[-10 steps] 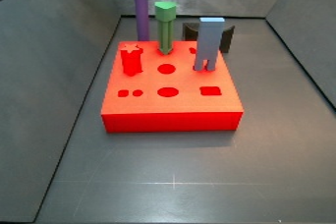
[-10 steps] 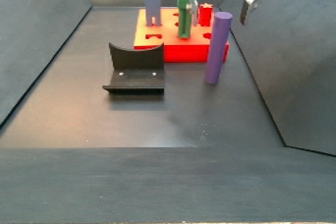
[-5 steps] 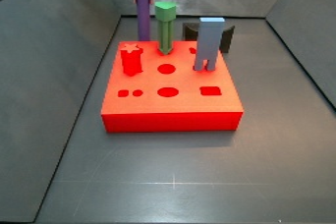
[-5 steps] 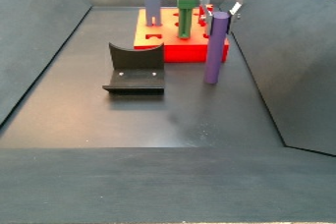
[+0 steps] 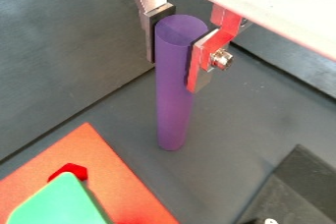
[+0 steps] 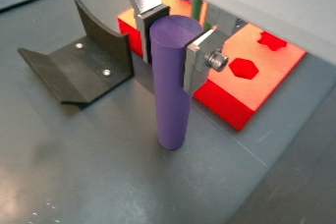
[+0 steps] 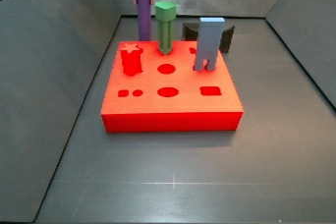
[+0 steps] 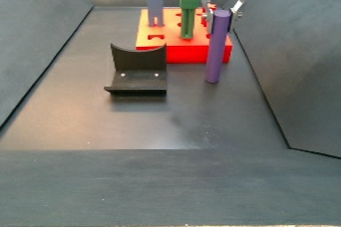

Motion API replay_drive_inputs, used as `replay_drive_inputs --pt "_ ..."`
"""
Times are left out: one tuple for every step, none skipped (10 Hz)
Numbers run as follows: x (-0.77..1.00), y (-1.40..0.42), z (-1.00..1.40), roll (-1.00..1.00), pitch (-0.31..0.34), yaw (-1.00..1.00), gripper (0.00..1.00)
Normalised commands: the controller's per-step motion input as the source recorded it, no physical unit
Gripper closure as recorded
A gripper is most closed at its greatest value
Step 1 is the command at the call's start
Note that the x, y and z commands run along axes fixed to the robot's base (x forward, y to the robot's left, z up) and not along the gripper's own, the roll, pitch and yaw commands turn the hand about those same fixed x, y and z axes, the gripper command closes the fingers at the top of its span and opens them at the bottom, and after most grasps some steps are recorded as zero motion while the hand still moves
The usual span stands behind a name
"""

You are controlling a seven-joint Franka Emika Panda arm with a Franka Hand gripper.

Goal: Pick up the round object. Move up. Move to above the board. Insert the round object.
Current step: Pick up the round object, then move up, then move to above the board.

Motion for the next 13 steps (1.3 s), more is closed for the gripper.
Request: replay_drive_inputs --pt "0.0 0.0 0.0 0.0 0.0 0.0 1.0" --pt "0.0 0.0 0.0 0.0 0.0 0.0 1.0" --pt "0.0 0.0 0.0 0.0 0.0 0.0 1.0" --pt "0.0 0.0 0.0 0.0 0.0 0.0 1.0" --pt "0.0 0.0 0.0 0.0 0.0 0.0 1.0" --pt "0.0 0.0 0.83 0.0 0.0 0.0 1.0" --pt "0.01 0.0 0.83 0.0 0.002 0.0 1.0" --pt "-0.03 0.0 0.71 0.0 0.03 0.0 1.0" --pt "-0.03 0.0 0.57 0.01 0.039 0.0 1.0" --pt "-0.01 0.01 0.36 0.03 0.053 0.0 1.0" --pt "0.0 0.01 0.24 0.03 0.062 0.0 1.0" --pt "0.06 0.06 1.0 0.08 -0.117 0.14 1.0" --pt "0.06 0.06 1.0 0.09 -0.099 0.13 1.0"
